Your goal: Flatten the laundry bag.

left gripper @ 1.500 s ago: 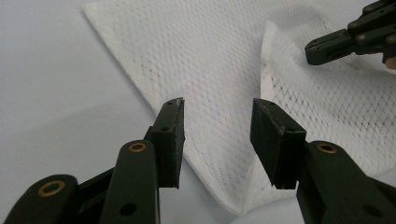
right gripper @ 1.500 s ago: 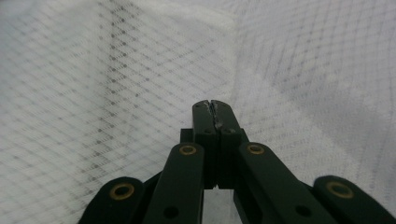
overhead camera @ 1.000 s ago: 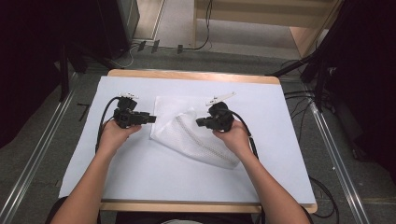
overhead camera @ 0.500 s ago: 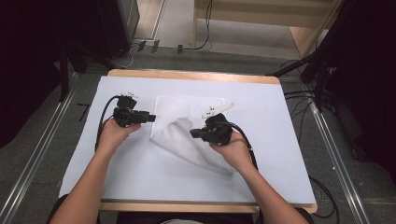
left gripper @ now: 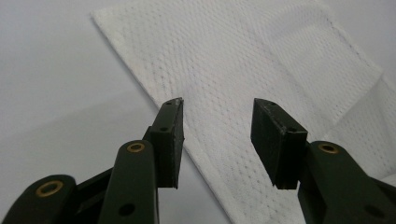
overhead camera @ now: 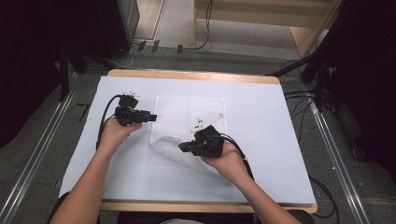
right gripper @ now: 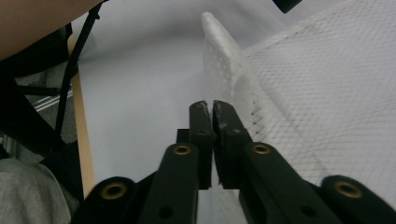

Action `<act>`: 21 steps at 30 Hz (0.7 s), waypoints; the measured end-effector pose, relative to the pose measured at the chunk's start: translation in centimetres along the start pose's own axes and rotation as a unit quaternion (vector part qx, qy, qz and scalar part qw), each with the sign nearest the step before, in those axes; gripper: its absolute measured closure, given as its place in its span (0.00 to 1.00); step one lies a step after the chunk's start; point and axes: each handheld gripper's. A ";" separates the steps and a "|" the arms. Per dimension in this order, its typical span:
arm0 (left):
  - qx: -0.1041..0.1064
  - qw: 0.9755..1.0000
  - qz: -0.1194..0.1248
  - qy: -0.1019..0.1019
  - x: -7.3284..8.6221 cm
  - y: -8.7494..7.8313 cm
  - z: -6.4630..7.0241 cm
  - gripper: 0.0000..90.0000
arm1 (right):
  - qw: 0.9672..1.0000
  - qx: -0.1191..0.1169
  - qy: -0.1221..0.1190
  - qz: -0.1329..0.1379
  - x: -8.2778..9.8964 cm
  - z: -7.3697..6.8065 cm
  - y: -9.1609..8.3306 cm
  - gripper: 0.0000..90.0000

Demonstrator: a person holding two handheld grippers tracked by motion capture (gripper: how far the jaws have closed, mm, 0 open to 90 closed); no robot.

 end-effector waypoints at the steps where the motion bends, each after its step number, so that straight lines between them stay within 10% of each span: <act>1: 0.000 1.000 -0.001 0.000 0.0 0.0 0.0 0.61 | 1.000 -0.001 0.001 0.001 0.0 0.0 0.0 0.94; 21: -0.001 1.000 -0.005 0.004 0.4 -0.3 0.4 0.61 | 0.999 0.029 0.013 0.038 -0.4 1.5 -3.3 0.96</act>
Point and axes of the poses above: each handheld gripper's, and its own axes: y roughly forward along the jaws, x roughly out of its underside, z roughly to its right, and after that the axes turned 12 degrees about z, right-handed
